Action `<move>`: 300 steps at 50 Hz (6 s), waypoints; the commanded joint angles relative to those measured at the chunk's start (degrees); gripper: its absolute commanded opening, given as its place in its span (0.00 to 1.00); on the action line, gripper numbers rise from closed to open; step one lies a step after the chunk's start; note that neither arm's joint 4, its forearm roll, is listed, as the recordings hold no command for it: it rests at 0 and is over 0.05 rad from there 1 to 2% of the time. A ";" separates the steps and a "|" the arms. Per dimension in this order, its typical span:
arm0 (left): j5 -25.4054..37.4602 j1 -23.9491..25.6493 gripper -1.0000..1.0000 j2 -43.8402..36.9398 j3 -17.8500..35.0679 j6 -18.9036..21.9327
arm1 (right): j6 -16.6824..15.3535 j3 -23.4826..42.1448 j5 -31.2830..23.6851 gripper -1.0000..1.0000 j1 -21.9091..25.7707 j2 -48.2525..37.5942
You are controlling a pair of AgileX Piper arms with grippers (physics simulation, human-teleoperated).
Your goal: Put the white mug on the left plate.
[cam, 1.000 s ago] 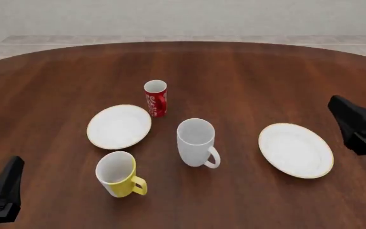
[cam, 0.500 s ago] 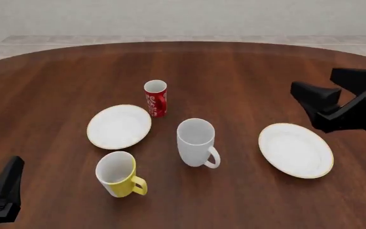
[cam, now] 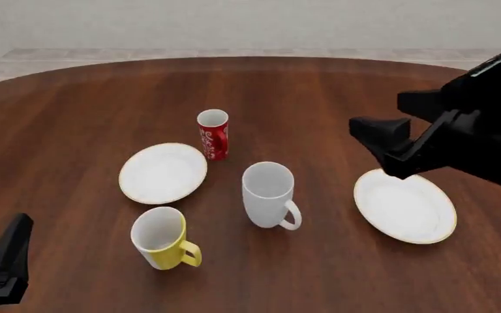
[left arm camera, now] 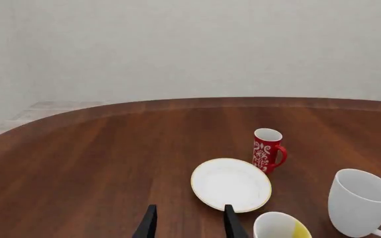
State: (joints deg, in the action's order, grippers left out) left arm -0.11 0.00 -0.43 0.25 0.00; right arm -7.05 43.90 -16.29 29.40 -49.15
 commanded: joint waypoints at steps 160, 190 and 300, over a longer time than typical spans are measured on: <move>0.00 0.02 1.00 0.00 0.00 0.00 | 8.16 -6.92 16.28 1.00 6.22 -28.73; 0.00 0.00 1.00 0.00 0.00 -0.01 | 8.89 -7.72 18.13 1.00 6.45 -31.25; 0.00 0.00 1.00 0.00 0.00 0.00 | 11.21 -8.91 24.76 1.00 6.74 -40.41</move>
State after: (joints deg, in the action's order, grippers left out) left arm -0.11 0.00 -0.43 0.25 0.00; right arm 3.80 35.30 8.08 36.13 -89.20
